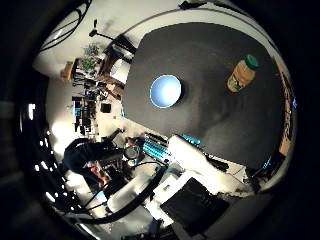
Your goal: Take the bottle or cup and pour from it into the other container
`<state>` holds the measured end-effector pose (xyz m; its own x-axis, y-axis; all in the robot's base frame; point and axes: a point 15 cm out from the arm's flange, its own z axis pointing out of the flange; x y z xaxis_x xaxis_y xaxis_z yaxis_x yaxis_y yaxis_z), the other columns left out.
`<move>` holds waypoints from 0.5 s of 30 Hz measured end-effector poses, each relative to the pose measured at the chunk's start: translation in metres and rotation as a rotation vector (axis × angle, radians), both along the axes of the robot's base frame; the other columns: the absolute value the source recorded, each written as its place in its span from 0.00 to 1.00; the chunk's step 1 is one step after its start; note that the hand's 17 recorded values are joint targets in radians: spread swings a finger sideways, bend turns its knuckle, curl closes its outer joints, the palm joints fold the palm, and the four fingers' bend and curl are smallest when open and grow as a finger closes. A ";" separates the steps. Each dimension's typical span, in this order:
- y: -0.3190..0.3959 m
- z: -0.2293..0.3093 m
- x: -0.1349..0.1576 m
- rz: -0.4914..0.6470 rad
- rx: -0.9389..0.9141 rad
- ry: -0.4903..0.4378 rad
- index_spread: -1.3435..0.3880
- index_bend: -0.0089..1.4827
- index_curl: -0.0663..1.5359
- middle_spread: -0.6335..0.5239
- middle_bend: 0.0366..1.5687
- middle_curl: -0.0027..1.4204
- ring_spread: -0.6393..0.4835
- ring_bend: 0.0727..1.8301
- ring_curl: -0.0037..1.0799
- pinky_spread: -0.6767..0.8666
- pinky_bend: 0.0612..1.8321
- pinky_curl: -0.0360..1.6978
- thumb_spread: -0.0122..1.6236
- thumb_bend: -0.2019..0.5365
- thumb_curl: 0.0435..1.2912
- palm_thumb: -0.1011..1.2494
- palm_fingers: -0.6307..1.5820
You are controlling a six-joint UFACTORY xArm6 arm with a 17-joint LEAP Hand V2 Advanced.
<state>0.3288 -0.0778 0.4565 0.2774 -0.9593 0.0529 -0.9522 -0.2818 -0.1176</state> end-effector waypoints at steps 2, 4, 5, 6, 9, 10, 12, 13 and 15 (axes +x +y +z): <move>0.002 -0.003 0.003 0.004 0.013 0.003 0.58 0.12 0.23 0.53 0.11 0.24 0.70 0.15 0.20 0.71 0.34 0.02 0.63 0.24 0.22 0.51 0.39; 0.010 -0.002 0.007 0.011 0.044 -0.011 0.58 0.12 0.23 0.53 0.11 0.24 0.69 0.15 0.20 0.71 0.35 0.02 0.63 0.24 0.22 0.51 0.39; 0.013 0.000 0.008 0.014 0.057 -0.020 0.58 0.12 0.23 0.53 0.11 0.24 0.69 0.15 0.20 0.71 0.35 0.02 0.63 0.24 0.22 0.50 0.39; 0.013 0.001 0.008 0.011 0.067 -0.027 0.58 0.12 0.23 0.53 0.11 0.24 0.69 0.15 0.20 0.71 0.35 0.02 0.63 0.23 0.22 0.50 0.39; -0.006 0.005 0.010 -0.037 0.088 -0.064 0.58 0.11 0.22 0.52 0.12 0.24 0.68 0.16 0.21 0.71 0.36 0.02 0.63 0.23 0.21 0.48 0.39; -0.014 0.007 0.012 -0.057 0.098 -0.085 0.58 0.11 0.22 0.52 0.12 0.24 0.68 0.16 0.21 0.72 0.37 0.02 0.63 0.23 0.21 0.47 0.40; -0.024 0.012 0.017 -0.083 0.143 -0.136 0.59 0.11 0.22 0.51 0.13 0.24 0.66 0.18 0.21 0.72 0.38 0.02 0.63 0.24 0.21 0.46 0.41; -0.025 0.012 0.019 -0.086 0.180 -0.159 0.59 0.11 0.22 0.51 0.13 0.24 0.66 0.19 0.22 0.72 0.39 0.02 0.63 0.24 0.21 0.46 0.42; -0.025 0.009 0.024 -0.087 0.284 -0.211 0.60 0.11 0.21 0.51 0.14 0.25 0.65 0.20 0.22 0.72 0.40 0.02 0.63 0.24 0.21 0.46 0.43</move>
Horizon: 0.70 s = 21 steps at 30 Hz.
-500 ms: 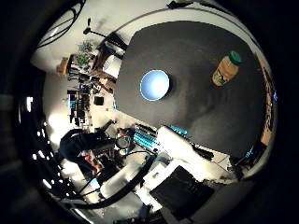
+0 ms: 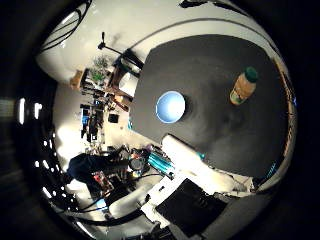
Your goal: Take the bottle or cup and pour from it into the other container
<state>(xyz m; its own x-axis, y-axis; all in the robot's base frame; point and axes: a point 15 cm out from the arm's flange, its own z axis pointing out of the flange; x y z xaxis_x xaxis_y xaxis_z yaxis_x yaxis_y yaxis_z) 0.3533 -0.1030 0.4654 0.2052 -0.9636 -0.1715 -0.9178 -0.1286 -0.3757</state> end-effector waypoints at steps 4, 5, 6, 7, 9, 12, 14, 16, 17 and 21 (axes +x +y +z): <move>-0.040 0.000 0.001 -0.087 0.146 -0.121 0.60 0.11 0.21 0.51 0.15 0.25 0.65 0.22 0.22 0.72 0.42 0.02 0.63 0.24 0.21 0.46 0.43; -0.054 -0.001 -0.001 -0.111 0.162 -0.140 0.61 0.12 0.21 0.51 0.16 0.24 0.65 0.23 0.22 0.72 0.42 0.02 0.63 0.24 0.21 0.46 0.43; -0.066 -0.002 -0.001 -0.121 0.176 -0.165 0.61 0.12 0.21 0.51 0.16 0.24 0.65 0.23 0.22 0.72 0.42 0.02 0.63 0.23 0.21 0.45 0.43; -0.073 -0.004 0.001 -0.124 0.193 -0.183 0.61 0.12 0.21 0.51 0.16 0.24 0.65 0.23 0.22 0.72 0.43 0.02 0.63 0.23 0.21 0.45 0.43; -0.087 -0.009 0.002 -0.141 0.221 -0.205 0.61 0.11 0.22 0.51 0.16 0.24 0.65 0.24 0.22 0.73 0.43 0.02 0.63 0.24 0.21 0.45 0.43; -0.120 -0.020 -0.004 -0.207 0.260 -0.219 0.62 0.11 0.22 0.53 0.16 0.24 0.65 0.24 0.21 0.73 0.45 0.02 0.63 0.23 0.21 0.43 0.42; -0.142 -0.027 -0.005 -0.236 0.282 -0.233 0.62 0.11 0.21 0.54 0.17 0.24 0.65 0.25 0.21 0.73 0.46 0.02 0.62 0.24 0.21 0.43 0.42; -0.159 -0.033 -0.001 -0.256 0.320 -0.249 0.62 0.11 0.22 0.55 0.17 0.24 0.65 0.26 0.21 0.73 0.46 0.02 0.62 0.24 0.21 0.43 0.42; -0.168 -0.037 0.001 -0.267 0.346 -0.259 0.62 0.11 0.22 0.55 0.17 0.24 0.65 0.26 0.21 0.73 0.46 0.02 0.62 0.24 0.21 0.43 0.42; -0.206 -0.057 0.006 -0.304 0.454 -0.319 0.62 0.11 0.21 0.55 0.18 0.24 0.64 0.30 0.21 0.73 0.47 0.02 0.62 0.24 0.21 0.43 0.42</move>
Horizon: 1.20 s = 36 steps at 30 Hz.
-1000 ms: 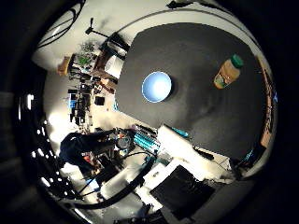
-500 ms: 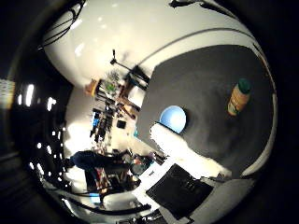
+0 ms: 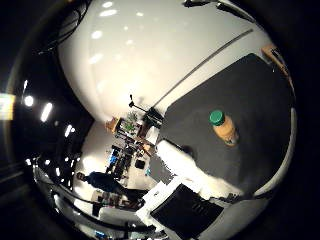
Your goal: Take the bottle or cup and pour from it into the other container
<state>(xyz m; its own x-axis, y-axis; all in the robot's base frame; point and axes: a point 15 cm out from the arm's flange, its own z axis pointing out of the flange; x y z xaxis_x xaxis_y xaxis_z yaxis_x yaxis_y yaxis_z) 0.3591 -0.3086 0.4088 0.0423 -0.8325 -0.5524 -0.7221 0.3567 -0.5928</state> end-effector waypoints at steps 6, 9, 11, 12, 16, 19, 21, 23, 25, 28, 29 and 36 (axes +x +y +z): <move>-0.032 -0.028 0.013 -0.001 0.076 -0.043 0.63 0.11 0.22 0.55 0.18 0.24 0.64 0.32 0.21 0.73 0.49 0.02 0.63 0.24 0.21 0.44 0.41; -0.039 -0.035 0.017 0.000 0.106 -0.074 0.63 0.11 0.21 0.57 0.16 0.24 0.64 0.33 0.20 0.72 0.53 0.02 0.63 0.24 0.21 0.44 0.39; -0.041 -0.037 0.021 0.001 0.132 -0.105 0.64 0.11 0.21 0.58 0.15 0.24 0.64 0.33 0.20 0.72 0.54 0.02 0.63 0.24 0.21 0.44 0.38; -0.042 -0.038 0.025 -0.001 0.151 -0.123 0.64 0.11 0.21 0.58 0.16 0.24 0.64 0.33 0.20 0.72 0.55 0.02 0.63 0.24 0.21 0.44 0.38; -0.040 -0.054 0.032 0.010 0.236 -0.146 0.64 0.11 0.21 0.59 0.16 0.24 0.64 0.34 0.20 0.72 0.56 0.02 0.63 0.24 0.21 0.44 0.37; -0.037 -0.073 0.033 0.028 0.288 -0.137 0.64 0.11 0.21 0.59 0.17 0.24 0.65 0.34 0.19 0.72 0.56 0.02 0.63 0.24 0.21 0.44 0.37; -0.037 -0.086 0.033 0.039 0.303 -0.135 0.64 0.11 0.22 0.59 0.17 0.24 0.65 0.34 0.19 0.72 0.56 0.02 0.63 0.24 0.21 0.44 0.37; -0.035 -0.095 0.032 0.045 0.317 -0.129 0.64 0.11 0.22 0.59 0.17 0.24 0.65 0.35 0.19 0.71 0.56 0.02 0.63 0.24 0.21 0.44 0.37; -0.036 -0.109 0.031 0.049 0.334 -0.116 0.64 0.12 0.22 0.59 0.18 0.24 0.66 0.35 0.19 0.71 0.55 0.02 0.63 0.24 0.21 0.44 0.37; -0.031 -0.118 0.029 0.063 0.360 -0.103 0.64 0.11 0.22 0.59 0.18 0.24 0.66 0.35 0.19 0.72 0.55 0.02 0.63 0.24 0.21 0.44 0.37; -0.030 -0.120 0.029 0.066 0.366 -0.101 0.65 0.12 0.22 0.59 0.18 0.24 0.66 0.35 0.19 0.72 0.55 0.02 0.63 0.24 0.21 0.44 0.37; -0.002 -0.126 0.040 0.172 0.356 -0.076 0.65 0.12 0.22 0.60 0.18 0.24 0.67 0.34 0.18 0.72 0.55 0.02 0.63 0.24 0.21 0.44 0.36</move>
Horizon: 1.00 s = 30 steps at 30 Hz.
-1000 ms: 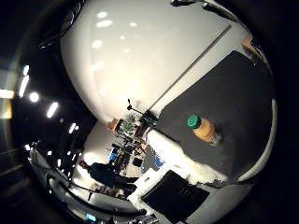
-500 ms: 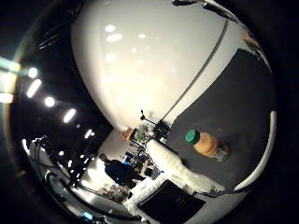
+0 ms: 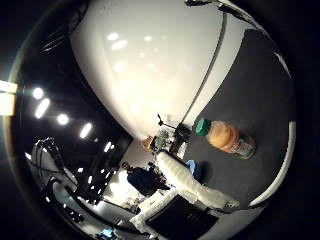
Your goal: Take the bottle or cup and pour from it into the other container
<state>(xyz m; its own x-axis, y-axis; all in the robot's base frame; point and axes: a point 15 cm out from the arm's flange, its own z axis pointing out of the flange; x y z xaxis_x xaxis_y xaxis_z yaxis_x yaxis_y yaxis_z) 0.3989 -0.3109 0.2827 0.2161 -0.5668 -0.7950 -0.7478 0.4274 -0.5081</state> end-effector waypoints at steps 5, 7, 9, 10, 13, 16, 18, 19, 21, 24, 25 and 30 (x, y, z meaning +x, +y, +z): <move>0.013 -0.003 0.009 0.031 0.006 -0.001 0.65 0.11 0.22 0.60 0.18 0.24 0.67 0.33 0.18 0.73 0.55 0.02 0.62 0.24 0.21 0.44 0.36; 0.020 -0.005 0.014 0.045 0.007 0.000 0.65 0.11 0.22 0.60 0.19 0.24 0.67 0.33 0.18 0.73 0.55 0.02 0.62 0.24 0.20 0.44 0.36; 0.027 -0.008 0.019 0.057 0.007 0.001 0.66 0.11 0.22 0.60 0.19 0.24 0.67 0.34 0.18 0.73 0.55 0.02 0.62 0.24 0.20 0.44 0.36; 0.031 -0.009 0.021 0.067 0.009 0.002 0.66 0.11 0.22 0.60 0.19 0.24 0.67 0.34 0.18 0.73 0.55 0.02 0.62 0.24 0.20 0.44 0.36; 0.046 -0.016 0.027 0.091 0.024 0.009 0.66 0.11 0.22 0.60 0.19 0.24 0.67 0.34 0.18 0.73 0.55 0.02 0.62 0.24 0.20 0.44 0.36; 0.056 -0.027 0.033 0.104 0.022 0.013 0.66 0.11 0.22 0.60 0.19 0.24 0.67 0.34 0.18 0.73 0.55 0.02 0.62 0.24 0.20 0.44 0.36; 0.061 -0.036 0.033 0.105 0.021 0.022 0.66 0.11 0.22 0.60 0.19 0.24 0.67 0.34 0.18 0.73 0.55 0.02 0.62 0.24 0.20 0.44 0.36; 0.063 -0.040 0.033 0.106 0.018 0.026 0.66 0.11 0.22 0.60 0.19 0.24 0.67 0.34 0.18 0.73 0.55 0.02 0.62 0.24 0.20 0.44 0.36; 0.065 -0.047 0.034 0.102 0.018 0.036 0.66 0.11 0.22 0.60 0.19 0.24 0.67 0.34 0.18 0.73 0.55 0.02 0.62 0.24 0.20 0.44 0.36; 0.072 -0.054 0.038 0.110 0.028 0.047 0.66 0.11 0.22 0.60 0.19 0.24 0.68 0.35 0.18 0.73 0.55 0.02 0.62 0.24 0.20 0.44 0.37; 0.073 -0.054 0.039 0.111 0.029 0.047 0.66 0.11 0.22 0.59 0.19 0.24 0.68 0.35 0.18 0.73 0.55 0.02 0.62 0.24 0.20 0.44 0.37; 0.090 -0.062 0.048 0.144 0.041 0.056 0.66 0.12 0.22 0.59 0.19 0.24 0.68 0.34 0.17 0.73 0.56 0.02 0.63 0.24 0.21 0.44 0.37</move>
<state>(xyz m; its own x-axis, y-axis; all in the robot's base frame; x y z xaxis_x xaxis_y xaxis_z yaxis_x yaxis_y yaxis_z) 0.4473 -0.2208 0.2207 0.2474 -0.4999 -0.8300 -0.8297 0.3331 -0.4479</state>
